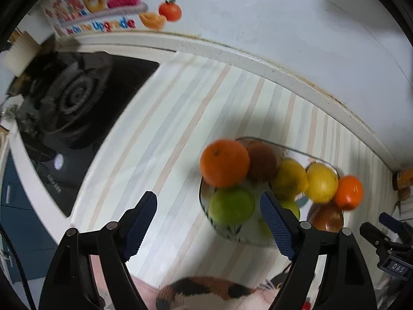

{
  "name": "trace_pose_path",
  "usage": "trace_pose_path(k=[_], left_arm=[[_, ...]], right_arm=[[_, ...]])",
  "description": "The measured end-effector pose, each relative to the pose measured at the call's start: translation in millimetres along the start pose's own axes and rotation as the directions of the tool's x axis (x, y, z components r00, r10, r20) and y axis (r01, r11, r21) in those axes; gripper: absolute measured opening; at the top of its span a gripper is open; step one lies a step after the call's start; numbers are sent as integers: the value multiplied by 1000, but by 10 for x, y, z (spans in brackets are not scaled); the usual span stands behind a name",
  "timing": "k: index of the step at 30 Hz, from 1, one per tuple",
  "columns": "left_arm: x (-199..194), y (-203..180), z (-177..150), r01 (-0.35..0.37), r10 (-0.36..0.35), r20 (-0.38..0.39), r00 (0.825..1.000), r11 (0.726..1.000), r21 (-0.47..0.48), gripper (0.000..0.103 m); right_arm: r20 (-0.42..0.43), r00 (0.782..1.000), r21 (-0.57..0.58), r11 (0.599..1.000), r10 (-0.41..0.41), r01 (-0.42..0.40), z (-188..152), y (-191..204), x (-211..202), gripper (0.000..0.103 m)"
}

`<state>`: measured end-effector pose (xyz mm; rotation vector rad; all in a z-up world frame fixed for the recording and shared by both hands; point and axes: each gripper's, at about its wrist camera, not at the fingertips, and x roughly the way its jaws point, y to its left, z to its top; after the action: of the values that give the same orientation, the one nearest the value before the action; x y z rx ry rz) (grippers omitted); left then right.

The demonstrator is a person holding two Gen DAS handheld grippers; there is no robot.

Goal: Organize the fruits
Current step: 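Lift both grippers and move them toward the cherry tomatoes on the rug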

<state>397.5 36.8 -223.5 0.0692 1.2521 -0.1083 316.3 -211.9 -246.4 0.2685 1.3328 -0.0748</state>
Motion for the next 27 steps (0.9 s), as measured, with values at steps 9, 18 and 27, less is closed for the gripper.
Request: trace_pose_path(k=[9, 18, 27], left_arm=[[-569, -280, -646, -26, 22, 100, 995, 999, 37, 82], [-1332, -398, -1126, -12, 11, 216, 976, 1000, 3, 82], [-1953, -491, -1525, 6, -4, 279, 960, 1000, -7, 82]], right_arm=[[108, 993, -86, 995, -45, 55, -507, 98, -580, 95], [200, 980, -139, 990, -9, 38, -897, 101, -1278, 95], [293, 955, -198, 980, 41, 19, -1268, 137, -1987, 95]])
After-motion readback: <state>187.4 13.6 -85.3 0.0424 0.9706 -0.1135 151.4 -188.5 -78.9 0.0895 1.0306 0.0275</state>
